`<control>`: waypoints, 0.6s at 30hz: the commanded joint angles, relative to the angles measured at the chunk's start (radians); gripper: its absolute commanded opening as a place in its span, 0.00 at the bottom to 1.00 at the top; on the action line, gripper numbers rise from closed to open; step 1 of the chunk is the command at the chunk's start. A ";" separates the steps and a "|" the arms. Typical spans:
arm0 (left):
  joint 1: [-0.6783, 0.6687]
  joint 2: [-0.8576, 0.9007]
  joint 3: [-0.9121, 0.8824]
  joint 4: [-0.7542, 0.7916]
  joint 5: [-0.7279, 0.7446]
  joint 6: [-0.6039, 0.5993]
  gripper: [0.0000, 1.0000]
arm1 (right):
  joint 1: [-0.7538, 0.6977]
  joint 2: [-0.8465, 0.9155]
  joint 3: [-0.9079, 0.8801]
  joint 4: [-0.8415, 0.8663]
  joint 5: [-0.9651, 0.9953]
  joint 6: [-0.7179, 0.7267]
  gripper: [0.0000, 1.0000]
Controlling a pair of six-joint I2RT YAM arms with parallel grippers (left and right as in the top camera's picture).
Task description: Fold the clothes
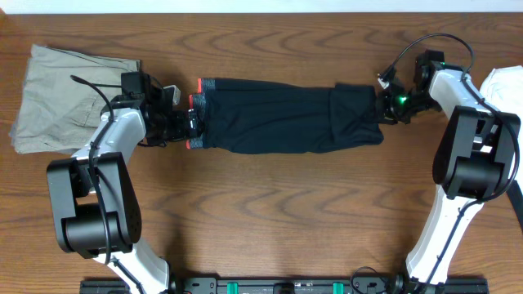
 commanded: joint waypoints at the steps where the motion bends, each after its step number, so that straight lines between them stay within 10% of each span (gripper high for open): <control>1: 0.006 -0.015 -0.010 -0.003 -0.009 0.003 0.98 | 0.004 0.015 0.063 -0.050 0.168 0.048 0.01; 18: 0.006 -0.014 -0.010 -0.002 -0.009 0.002 0.98 | 0.154 0.013 0.447 -0.352 0.551 0.101 0.01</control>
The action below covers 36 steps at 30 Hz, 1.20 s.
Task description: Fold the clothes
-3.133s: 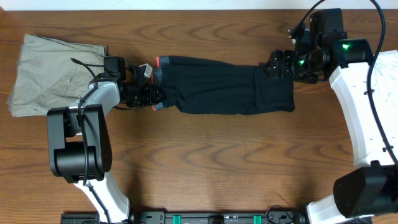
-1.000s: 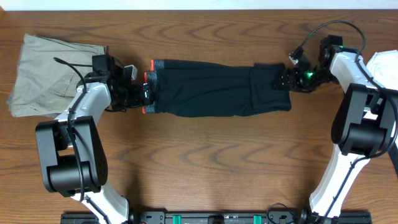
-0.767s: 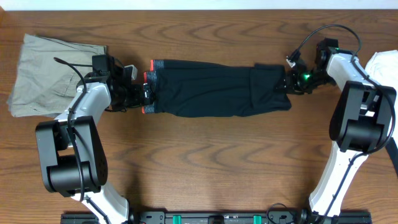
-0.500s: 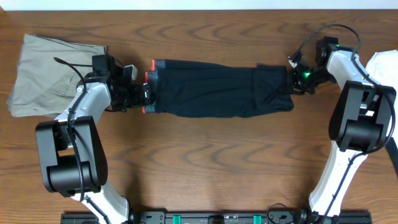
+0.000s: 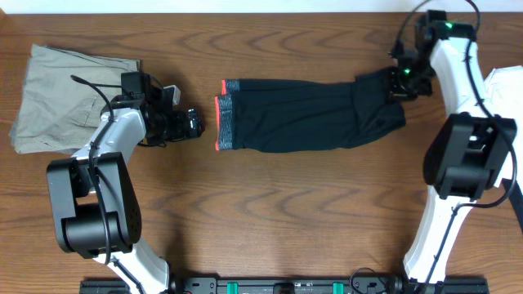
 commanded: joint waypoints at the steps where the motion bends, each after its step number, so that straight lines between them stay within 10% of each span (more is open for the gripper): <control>1: 0.006 -0.015 -0.010 -0.002 -0.009 0.003 0.98 | 0.083 0.012 0.048 -0.015 0.092 0.022 0.01; 17: 0.006 -0.015 -0.010 -0.003 -0.009 0.002 0.98 | 0.393 0.013 0.002 0.032 0.119 0.067 0.20; 36: 0.006 -0.014 -0.010 -0.006 -0.009 0.002 0.98 | 0.424 -0.014 0.080 0.006 0.082 0.194 0.48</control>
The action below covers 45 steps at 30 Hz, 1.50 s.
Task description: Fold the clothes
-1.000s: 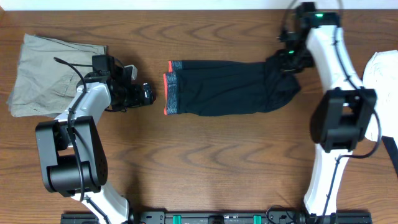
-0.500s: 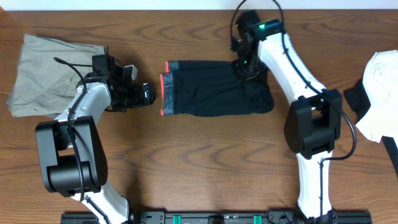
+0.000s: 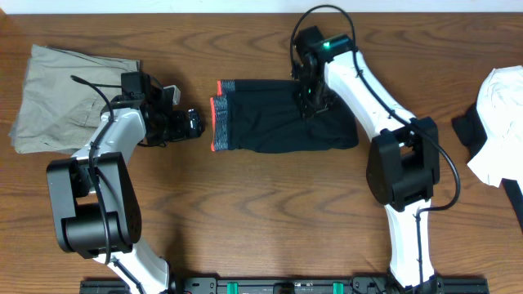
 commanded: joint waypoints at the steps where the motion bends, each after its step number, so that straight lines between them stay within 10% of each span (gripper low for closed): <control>1: 0.006 -0.015 -0.010 -0.006 -0.009 0.002 0.98 | -0.037 -0.018 0.116 -0.023 -0.004 0.053 0.52; 5: 0.006 -0.014 -0.010 -0.005 -0.009 0.002 0.98 | -0.085 -0.036 0.204 -0.052 -0.060 0.056 0.57; 8: 0.006 -0.014 -0.010 -0.005 -0.009 0.002 0.98 | -0.117 -0.035 0.207 -0.045 -0.094 0.056 0.13; 10: 0.006 -0.014 -0.010 -0.005 -0.009 0.002 0.98 | -0.130 -0.026 0.192 -0.046 -0.109 0.056 0.02; 33: 0.006 -0.014 -0.010 -0.010 -0.009 0.002 0.98 | -0.149 -0.008 -0.332 0.695 -0.263 0.159 0.01; 45: 0.006 -0.014 -0.010 -0.017 -0.009 0.002 0.98 | -0.187 -0.124 -0.002 0.308 -0.252 0.130 0.04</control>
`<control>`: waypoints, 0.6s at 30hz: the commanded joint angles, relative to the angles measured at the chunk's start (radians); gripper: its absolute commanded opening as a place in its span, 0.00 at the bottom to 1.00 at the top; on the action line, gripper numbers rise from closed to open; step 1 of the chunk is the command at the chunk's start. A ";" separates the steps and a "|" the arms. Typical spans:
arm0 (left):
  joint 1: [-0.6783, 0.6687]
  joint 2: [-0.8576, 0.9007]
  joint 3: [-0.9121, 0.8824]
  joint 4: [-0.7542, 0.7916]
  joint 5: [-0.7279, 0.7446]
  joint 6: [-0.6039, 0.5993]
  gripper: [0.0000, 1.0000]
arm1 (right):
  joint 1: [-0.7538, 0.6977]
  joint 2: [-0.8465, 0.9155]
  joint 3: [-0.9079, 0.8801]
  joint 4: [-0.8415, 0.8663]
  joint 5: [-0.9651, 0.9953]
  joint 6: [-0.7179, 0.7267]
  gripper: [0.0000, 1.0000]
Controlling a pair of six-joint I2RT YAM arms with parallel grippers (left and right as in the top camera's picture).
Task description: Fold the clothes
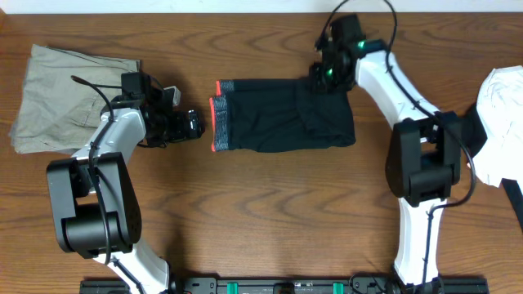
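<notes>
A black garment (270, 118) with a grey and orange waistband (219, 114) lies flat at the table's centre. Its right part is doubled over to the left as a flap (327, 118). My right gripper (324, 77) sits at the top edge of that flap, against the cloth; whether its jaws are closed does not show. Just left of the waistband, my left gripper (196, 125) rests on the table, open, holding nothing and a small gap away from the garment.
Folded khaki trousers (69, 94) lie at the far left behind my left arm. A white garment (500, 122) with a dark piece (470, 131) beside it lies at the right edge.
My right gripper has moved from the middle of the garment, up and to the right, to the flap's top edge. The folded flap stays in place. My left arm has not moved.
First both grippers held the long black garment by its ends, stretched out. Then the left had let go and the garment sat further right. The right end was then over the middle, shortening the garment. Now the right gripper is at the fold's top edge.
</notes>
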 commanded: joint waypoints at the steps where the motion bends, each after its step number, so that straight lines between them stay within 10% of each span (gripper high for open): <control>1: 0.006 -0.014 -0.010 -0.003 -0.009 0.002 0.98 | -0.027 -0.103 0.113 -0.111 0.003 -0.014 0.06; 8: 0.006 -0.014 -0.010 -0.003 -0.009 0.002 0.98 | 0.006 -0.114 0.090 -0.325 0.006 -0.073 0.09; 18: 0.006 -0.014 -0.010 -0.004 -0.009 -0.001 0.98 | 0.097 -0.114 -0.264 -0.152 0.006 -0.026 0.09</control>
